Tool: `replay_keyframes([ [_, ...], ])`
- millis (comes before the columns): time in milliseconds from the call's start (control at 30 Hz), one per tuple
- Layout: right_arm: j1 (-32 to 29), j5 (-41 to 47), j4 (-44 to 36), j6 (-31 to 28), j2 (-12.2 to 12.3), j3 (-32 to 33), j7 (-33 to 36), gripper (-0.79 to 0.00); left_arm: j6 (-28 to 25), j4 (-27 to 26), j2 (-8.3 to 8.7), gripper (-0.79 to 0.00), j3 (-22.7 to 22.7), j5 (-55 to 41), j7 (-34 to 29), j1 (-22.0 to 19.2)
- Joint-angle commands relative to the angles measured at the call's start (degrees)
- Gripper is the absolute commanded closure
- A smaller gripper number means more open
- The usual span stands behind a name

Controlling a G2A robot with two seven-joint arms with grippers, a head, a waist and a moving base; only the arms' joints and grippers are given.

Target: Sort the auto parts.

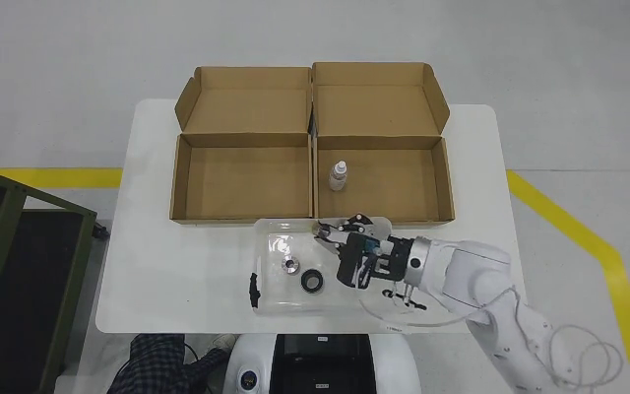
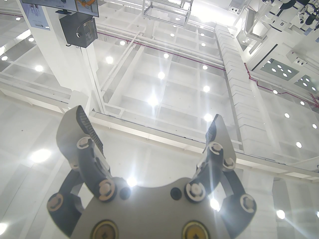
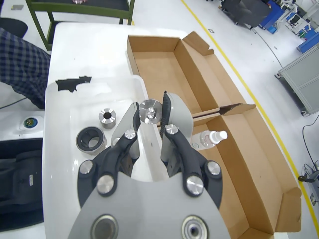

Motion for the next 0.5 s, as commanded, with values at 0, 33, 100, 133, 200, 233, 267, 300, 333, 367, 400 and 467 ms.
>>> replay_keyframes([
  [0,0.5,2.4,-0.1,0.9,-0.2,-0.1,-2.3,0.000,0.0,0.0,0.00,-0.785,0.0,0.0,0.0,0.0],
  [33,0.9,3.2,0.1,1.1,-0.3,-0.1,-3.2,0.000,0.0,0.0,0.00,-0.785,0.0,0.0,0.0,0.0],
  [100,1.6,5.1,0.2,2.1,-0.5,-0.2,-5.0,0.000,0.0,0.0,0.00,-0.785,0.0,0.0,0.0,0.0],
  [133,2.0,5.7,0.4,2.6,-0.6,-0.2,-5.5,0.000,0.0,0.0,0.00,-0.785,0.0,0.0,0.0,0.0],
  [200,2.6,7.5,0.3,4.8,-0.9,-0.2,-8.1,0.000,0.0,0.0,0.00,-0.785,0.0,0.0,0.0,0.0],
  [233,2.8,8.2,0.5,5.5,-1.0,-0.3,-8.9,0.000,0.0,0.0,0.00,-0.785,0.0,0.0,0.0,0.0],
  [267,2.9,9.3,0.4,6.4,-1.2,-0.3,-10.2,0.000,0.0,0.0,0.00,-0.785,0.0,0.0,0.0,0.0],
  [300,2.9,10.9,0.6,7.0,-1.3,-0.4,-11.8,0.000,0.0,0.0,0.00,-0.785,0.0,0.0,0.0,0.0],
  [333,3.0,12.1,0.9,7.3,-1.4,-0.3,-12.8,0.000,0.0,0.0,0.00,-0.785,0.0,0.0,0.0,0.0],
  [367,3.2,13.1,1.0,7.5,-1.5,-0.2,-13.6,0.000,0.0,0.0,0.00,-0.785,0.0,0.0,0.0,0.0],
  [400,3.3,14.7,1.0,7.5,-1.6,-0.2,-14.7,0.000,0.0,0.0,0.00,-0.785,0.0,0.0,0.0,0.0],
  [467,3.6,18.0,1.5,7.2,-1.8,0.1,-16.5,0.000,0.0,0.0,0.00,-0.785,0.0,0.0,0.0,0.0],
])
